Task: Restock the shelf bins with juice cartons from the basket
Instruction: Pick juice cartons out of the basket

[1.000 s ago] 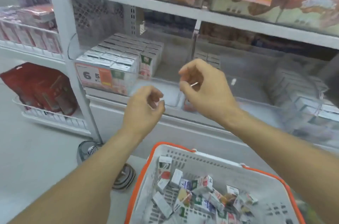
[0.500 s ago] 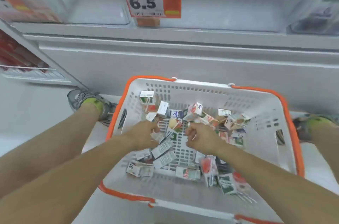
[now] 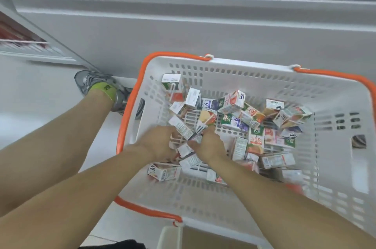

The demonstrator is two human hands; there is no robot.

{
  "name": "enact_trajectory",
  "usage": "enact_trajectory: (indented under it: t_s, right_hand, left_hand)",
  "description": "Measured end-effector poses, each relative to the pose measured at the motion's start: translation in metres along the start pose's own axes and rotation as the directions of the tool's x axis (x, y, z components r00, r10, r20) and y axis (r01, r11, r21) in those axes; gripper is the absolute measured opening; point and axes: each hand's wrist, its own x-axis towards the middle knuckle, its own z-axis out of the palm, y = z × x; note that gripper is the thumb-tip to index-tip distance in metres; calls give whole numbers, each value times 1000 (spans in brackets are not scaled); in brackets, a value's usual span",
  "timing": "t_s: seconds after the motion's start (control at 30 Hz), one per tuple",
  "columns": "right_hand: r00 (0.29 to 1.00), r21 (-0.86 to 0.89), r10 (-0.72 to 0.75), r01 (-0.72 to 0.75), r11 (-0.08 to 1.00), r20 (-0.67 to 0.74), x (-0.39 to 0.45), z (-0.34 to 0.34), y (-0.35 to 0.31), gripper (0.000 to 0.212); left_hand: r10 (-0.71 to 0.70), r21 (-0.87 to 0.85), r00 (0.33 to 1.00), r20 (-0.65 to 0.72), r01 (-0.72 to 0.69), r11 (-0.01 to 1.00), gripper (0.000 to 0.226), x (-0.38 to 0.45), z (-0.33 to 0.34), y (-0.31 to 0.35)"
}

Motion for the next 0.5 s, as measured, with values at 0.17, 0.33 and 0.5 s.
enact_trajectory:
  t_s: [0.17, 0.33, 0.5]
  right_hand:
    - [997, 177, 35, -22, 984, -72, -11, -4, 5, 59]
    - [994, 251, -9, 36, 967, -107, -31, -23, 28, 48]
    - [980, 120, -118, 138, 983, -158, -46, -64, 35, 46]
  left_hand:
    - [-32, -84, 999, -16, 31, 996, 42, -12, -5, -4]
    - [-56, -220, 997, -60, 41, 975, 39, -27, -14, -2]
    - [-55, -275, 992, -113, 22, 961, 37, -37, -29, 4]
